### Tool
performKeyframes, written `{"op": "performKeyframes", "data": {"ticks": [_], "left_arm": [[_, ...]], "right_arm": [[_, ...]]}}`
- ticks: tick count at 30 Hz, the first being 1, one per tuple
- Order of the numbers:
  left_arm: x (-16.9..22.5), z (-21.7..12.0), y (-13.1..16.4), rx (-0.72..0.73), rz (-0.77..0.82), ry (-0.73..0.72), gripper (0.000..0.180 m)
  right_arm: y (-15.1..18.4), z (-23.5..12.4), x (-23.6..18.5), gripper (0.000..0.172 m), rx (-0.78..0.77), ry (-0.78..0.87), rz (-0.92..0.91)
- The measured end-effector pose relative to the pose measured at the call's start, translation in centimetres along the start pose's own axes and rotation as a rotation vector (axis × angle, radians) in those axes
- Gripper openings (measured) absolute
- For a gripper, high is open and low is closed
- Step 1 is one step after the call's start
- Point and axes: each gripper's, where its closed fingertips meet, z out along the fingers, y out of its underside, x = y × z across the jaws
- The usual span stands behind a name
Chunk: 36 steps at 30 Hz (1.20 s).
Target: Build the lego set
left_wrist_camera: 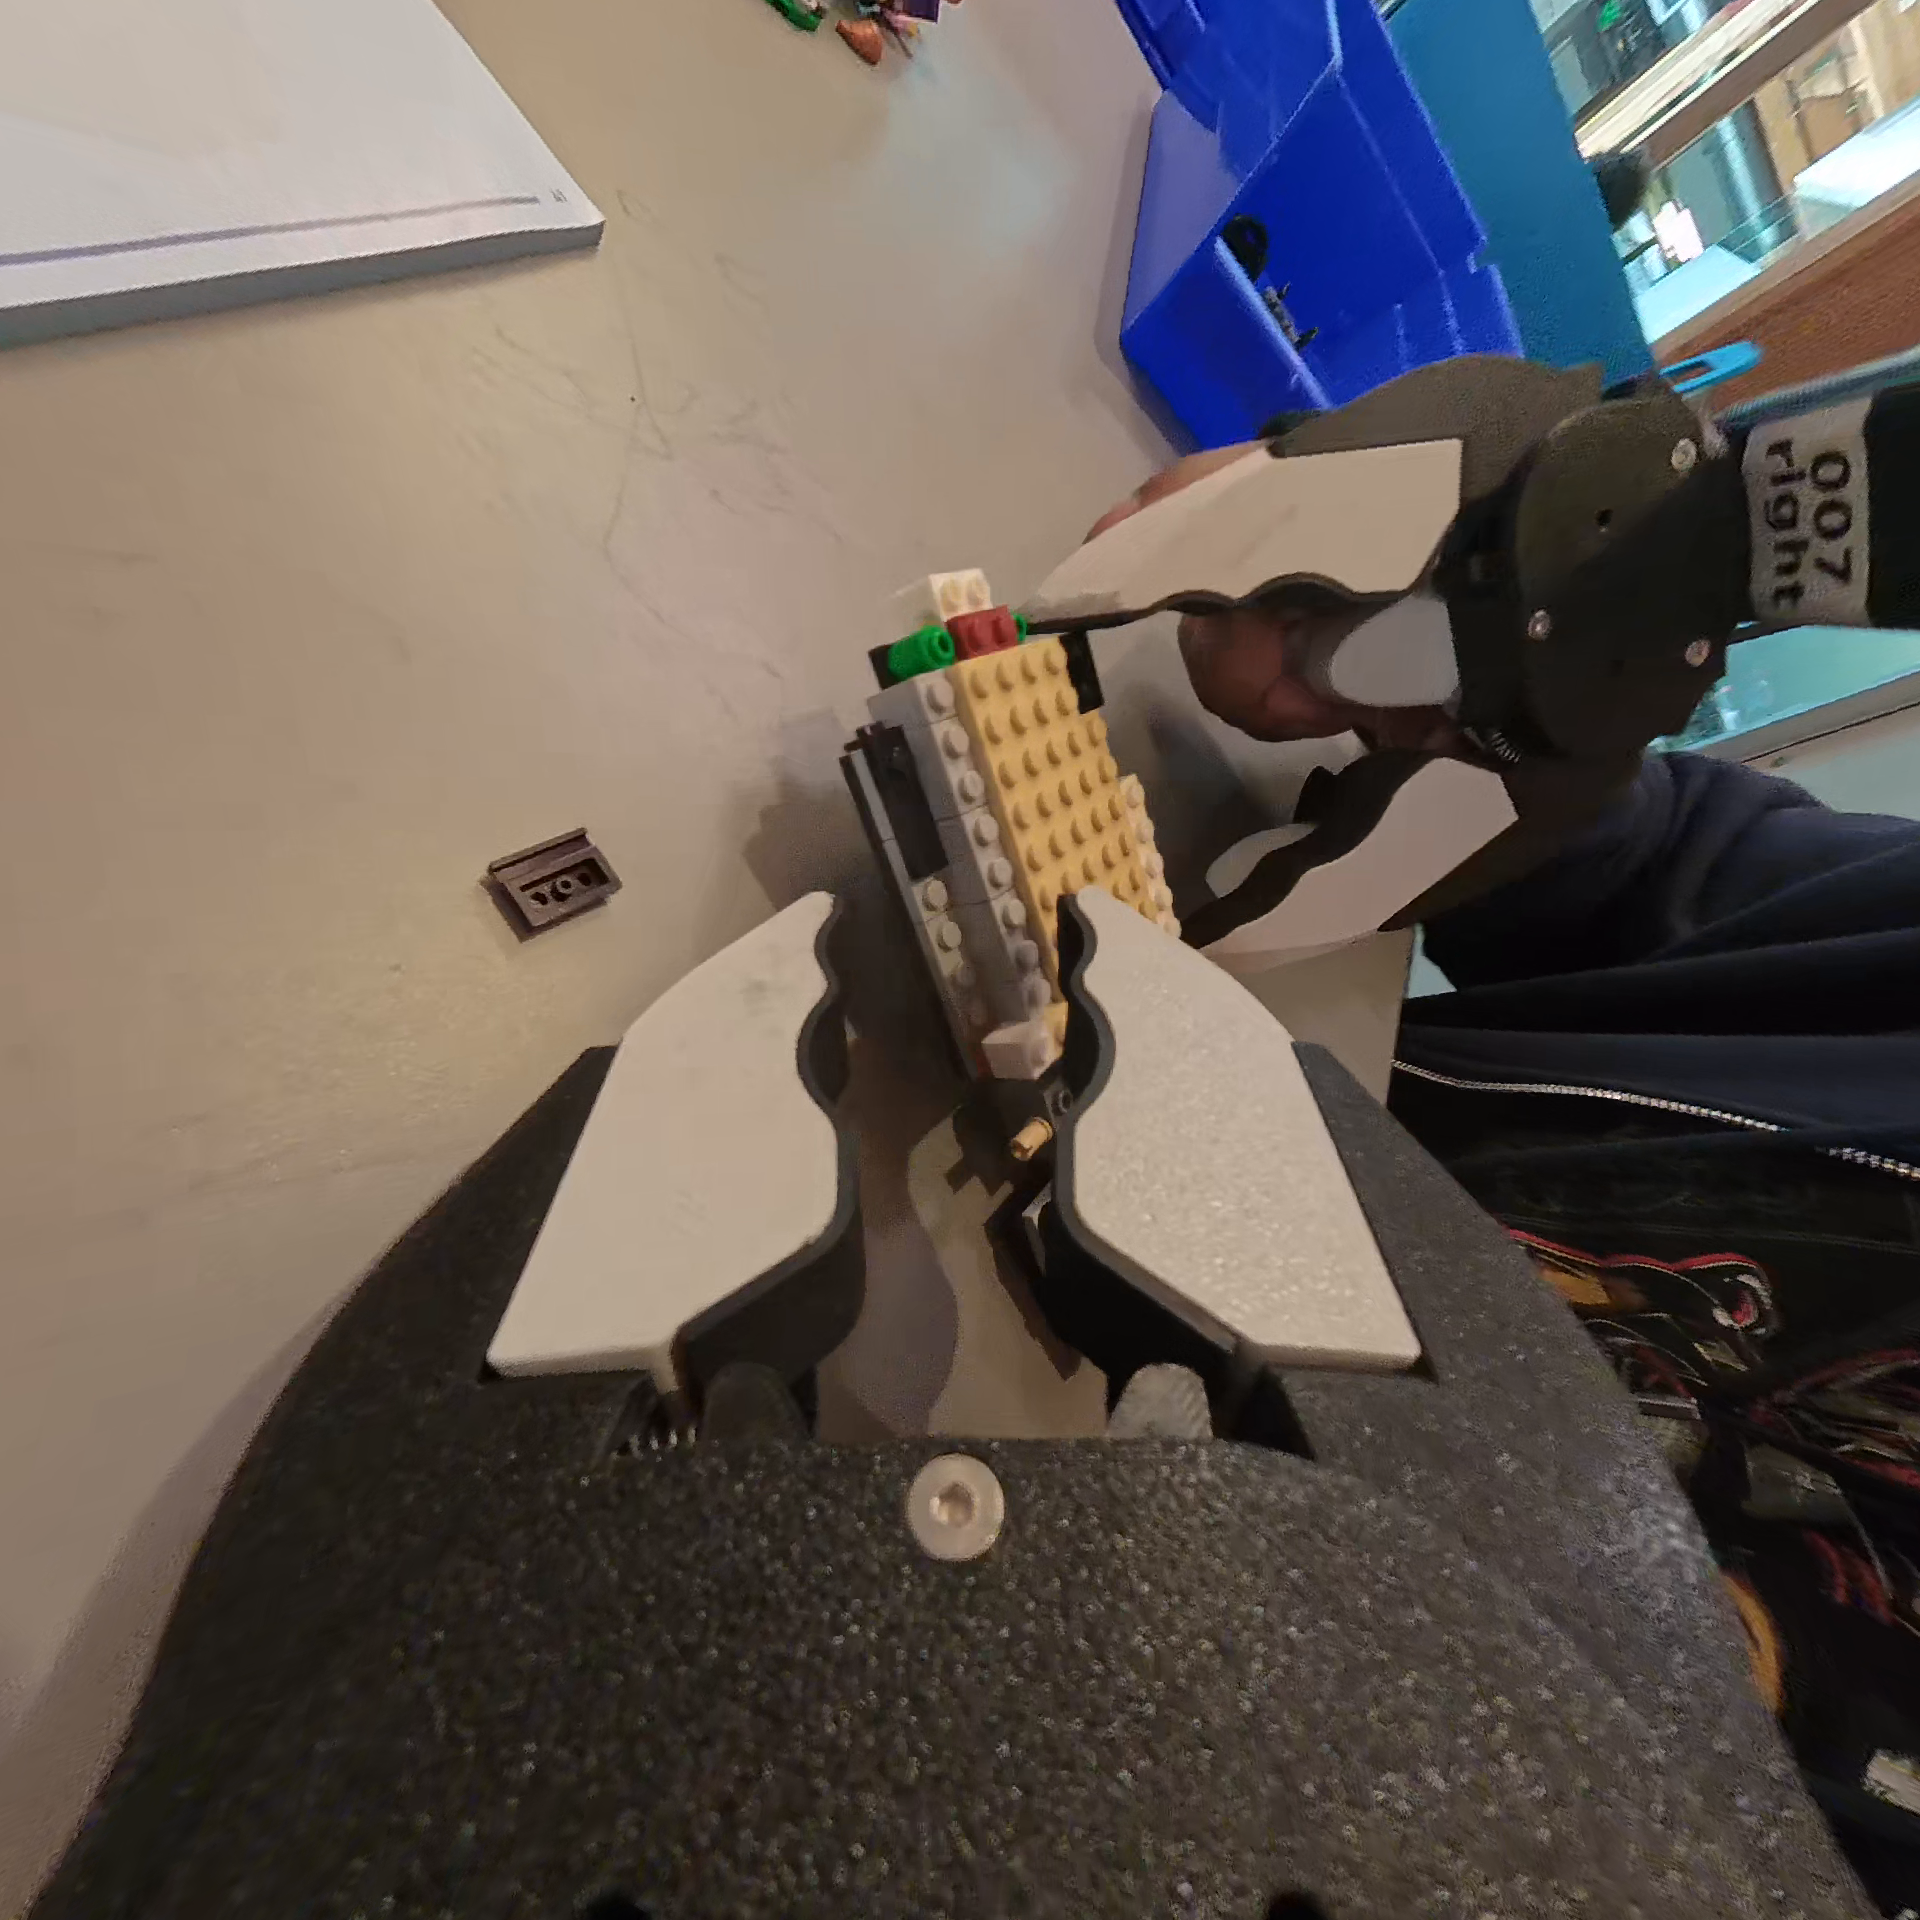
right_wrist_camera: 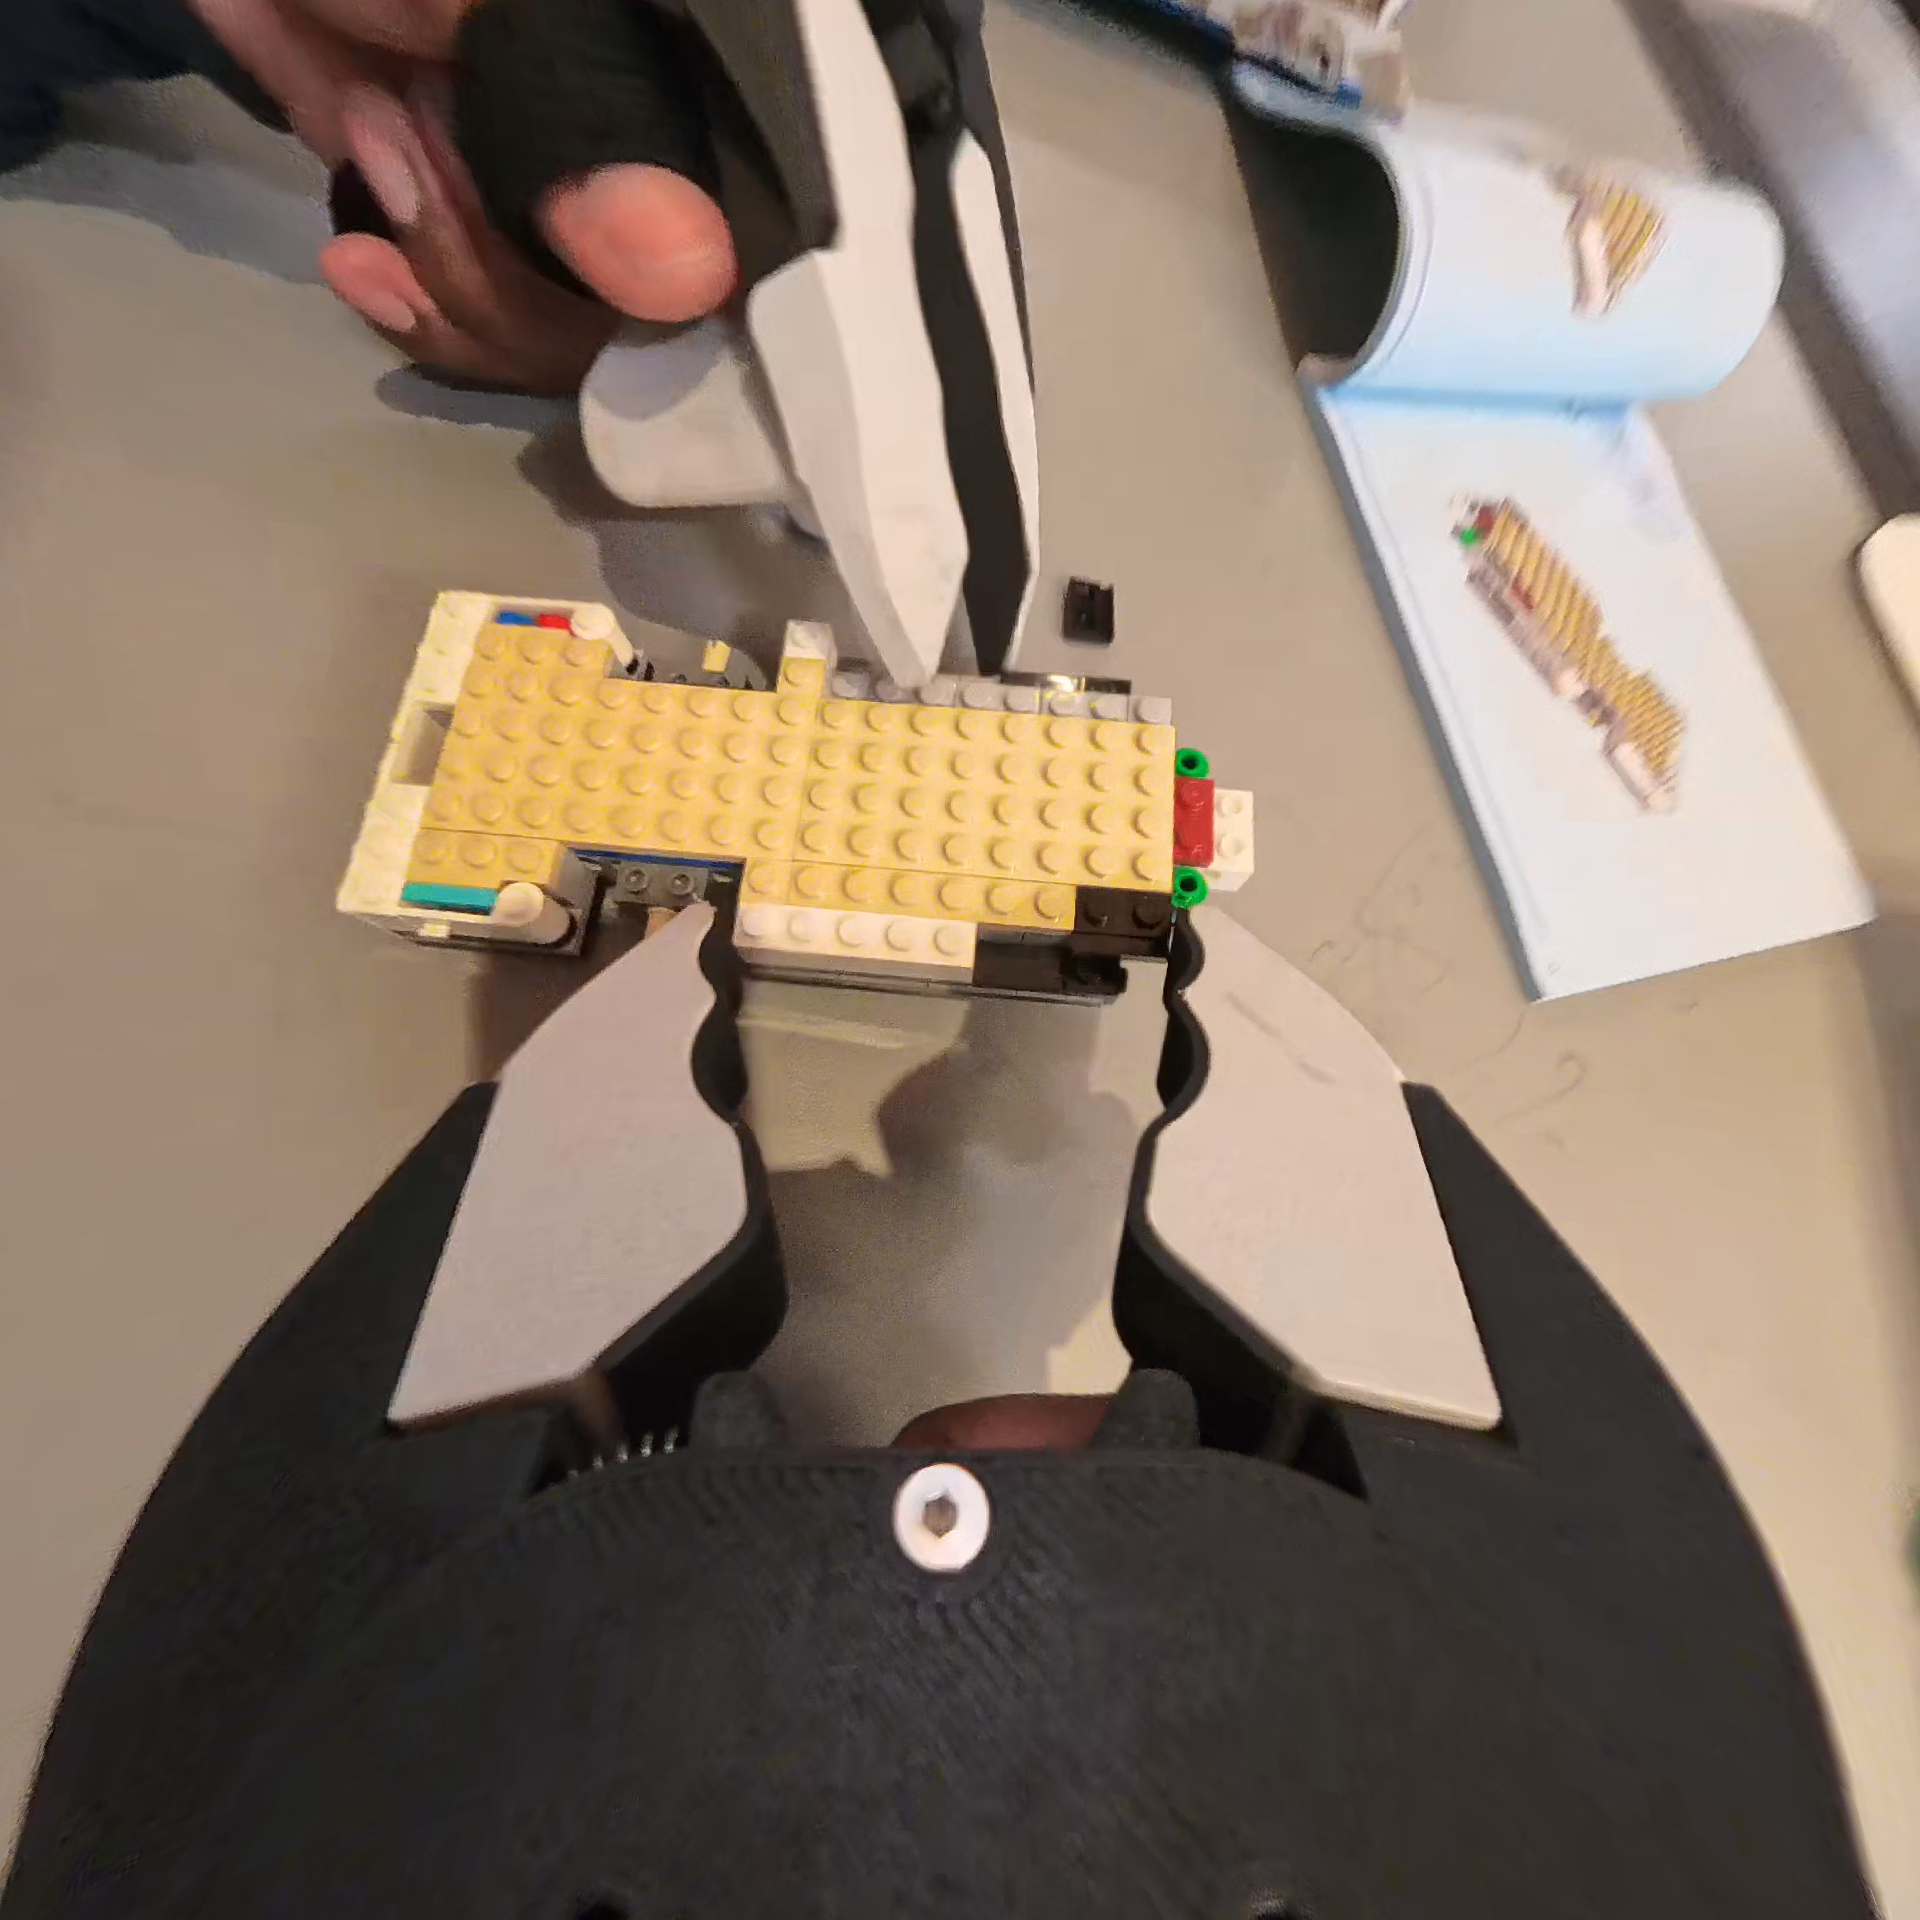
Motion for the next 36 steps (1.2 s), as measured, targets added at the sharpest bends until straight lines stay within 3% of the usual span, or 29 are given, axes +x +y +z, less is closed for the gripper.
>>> {"op": "performKeyframes", "data": {"ticks": [1, 9, 13, 19, 26, 36], "left_arm": [[0.2, 0.0, -0.1, 0.005, -0.015, 0.021, 0.039], [1.2, -0.1, -0.6, 0.031, -0.096, 0.167, 0.045], [2.8, 0.9, 0.2, -0.039, -0.078, 0.251, 0.051], [3.5, 0.8, -0.3, -0.032, -0.068, 0.306, 0.026], [4.3, -0.7, -1.3, -0.039, 0.175, 0.205, 0.023], [5.3, -1.8, -1.0, -0.232, 0.718, 0.044, 0.023]], "right_arm": [[-0.4, -0.3, 0.0, 0.079, 0.017, 0.02, -0.046], [-1.6, -1.1, 0.3, 0.078, 0.096, 0.106, -0.174], [-2.1, -1.3, 0.6, 0.078, 0.14, 0.15, -0.2], [-2.1, -1.5, 0.6, 0.078, 0.171, 0.171, -0.198], [-3.6, -4.4, 0.2, 0.074, 0.328, 0.075, -0.097], [-4.9, -6.0, 0.8, 0.068, 0.414, -0.109, 0.094]]}}
